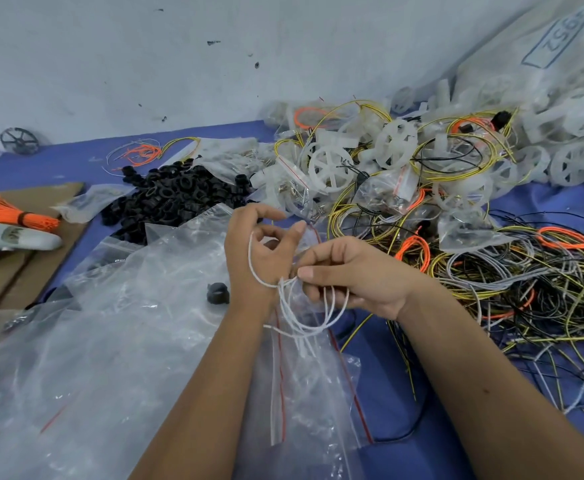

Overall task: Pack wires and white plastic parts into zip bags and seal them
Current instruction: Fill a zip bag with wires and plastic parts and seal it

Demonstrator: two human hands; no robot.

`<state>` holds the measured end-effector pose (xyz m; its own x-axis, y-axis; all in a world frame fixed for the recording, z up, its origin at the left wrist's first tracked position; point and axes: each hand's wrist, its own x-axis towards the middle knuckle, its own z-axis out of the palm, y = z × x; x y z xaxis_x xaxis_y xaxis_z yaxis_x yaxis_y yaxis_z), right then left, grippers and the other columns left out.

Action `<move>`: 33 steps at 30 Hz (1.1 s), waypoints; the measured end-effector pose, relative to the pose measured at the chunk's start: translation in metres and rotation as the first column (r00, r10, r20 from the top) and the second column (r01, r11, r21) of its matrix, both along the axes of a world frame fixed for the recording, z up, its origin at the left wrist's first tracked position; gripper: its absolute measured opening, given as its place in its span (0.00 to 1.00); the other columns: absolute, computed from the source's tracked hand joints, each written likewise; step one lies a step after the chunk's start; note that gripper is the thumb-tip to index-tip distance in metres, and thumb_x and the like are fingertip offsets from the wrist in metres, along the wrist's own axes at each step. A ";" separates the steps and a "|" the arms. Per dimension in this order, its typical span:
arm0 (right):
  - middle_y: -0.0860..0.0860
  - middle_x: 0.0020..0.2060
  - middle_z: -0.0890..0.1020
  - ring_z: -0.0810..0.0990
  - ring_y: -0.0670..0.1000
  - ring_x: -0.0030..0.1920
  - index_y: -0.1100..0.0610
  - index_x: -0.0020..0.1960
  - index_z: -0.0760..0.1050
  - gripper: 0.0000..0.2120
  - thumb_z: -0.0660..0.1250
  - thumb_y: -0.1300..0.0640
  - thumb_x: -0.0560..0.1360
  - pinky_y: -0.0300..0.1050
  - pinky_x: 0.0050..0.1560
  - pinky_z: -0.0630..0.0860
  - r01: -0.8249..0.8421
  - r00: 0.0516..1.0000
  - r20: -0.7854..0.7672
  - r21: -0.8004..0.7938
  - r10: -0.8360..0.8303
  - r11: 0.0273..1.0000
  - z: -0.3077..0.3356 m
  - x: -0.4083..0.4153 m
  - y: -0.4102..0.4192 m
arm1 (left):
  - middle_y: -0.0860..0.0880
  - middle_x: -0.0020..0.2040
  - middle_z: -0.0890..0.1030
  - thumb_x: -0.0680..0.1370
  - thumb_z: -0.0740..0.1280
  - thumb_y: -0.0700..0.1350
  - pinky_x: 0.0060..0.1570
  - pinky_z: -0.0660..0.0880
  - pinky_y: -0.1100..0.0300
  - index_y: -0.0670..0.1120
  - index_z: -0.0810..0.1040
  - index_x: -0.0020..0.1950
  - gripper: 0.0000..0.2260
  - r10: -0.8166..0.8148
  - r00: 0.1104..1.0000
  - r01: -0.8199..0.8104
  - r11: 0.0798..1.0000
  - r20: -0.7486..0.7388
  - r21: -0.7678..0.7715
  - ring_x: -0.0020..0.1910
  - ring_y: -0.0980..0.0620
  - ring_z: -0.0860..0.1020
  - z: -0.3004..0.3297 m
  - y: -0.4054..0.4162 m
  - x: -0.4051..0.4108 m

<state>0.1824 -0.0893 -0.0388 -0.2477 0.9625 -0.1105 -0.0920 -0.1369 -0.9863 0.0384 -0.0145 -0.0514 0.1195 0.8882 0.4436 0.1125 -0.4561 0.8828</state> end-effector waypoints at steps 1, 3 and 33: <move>0.54 0.31 0.81 0.65 0.44 0.21 0.64 0.49 0.79 0.05 0.65 0.64 0.81 0.33 0.20 0.55 0.070 0.998 0.007 -0.022 -0.069 0.997 -0.002 -0.001 0.002 | 0.38 0.48 0.80 0.76 0.76 0.40 0.35 0.76 0.62 0.47 0.75 0.49 0.10 -0.011 0.999 0.011 1.000 0.043 -0.004 0.36 0.54 0.81 0.000 0.000 0.000; 0.54 0.30 0.81 0.67 0.44 0.20 0.63 0.47 0.79 0.05 0.65 0.65 0.80 0.33 0.19 0.57 0.234 0.971 -0.035 -0.041 -0.235 0.971 -0.005 -0.001 0.007 | 0.41 0.44 0.82 0.78 0.74 0.38 0.37 0.78 0.62 0.48 0.74 0.51 0.10 -0.036 0.994 0.038 0.999 0.106 -0.023 0.37 0.53 0.83 0.000 0.001 0.000; 0.49 0.26 0.81 0.73 0.42 0.23 0.61 0.47 0.76 0.06 0.64 0.65 0.82 0.35 0.22 0.67 0.854 0.488 -0.244 -0.066 -0.838 0.517 -0.015 0.002 0.025 | 0.44 0.52 0.82 0.68 0.65 0.72 0.50 0.76 0.50 0.48 0.78 0.51 0.29 0.172 0.524 -0.319 0.948 -0.834 -0.006 0.54 0.37 0.79 -0.002 -0.007 -0.006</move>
<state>0.1843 -0.0641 -0.0535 0.6807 0.7242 -0.1103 -0.3407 0.1797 -0.9228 0.0322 -0.0214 -0.0529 0.1293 0.9817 0.1399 0.9015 -0.1751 0.3959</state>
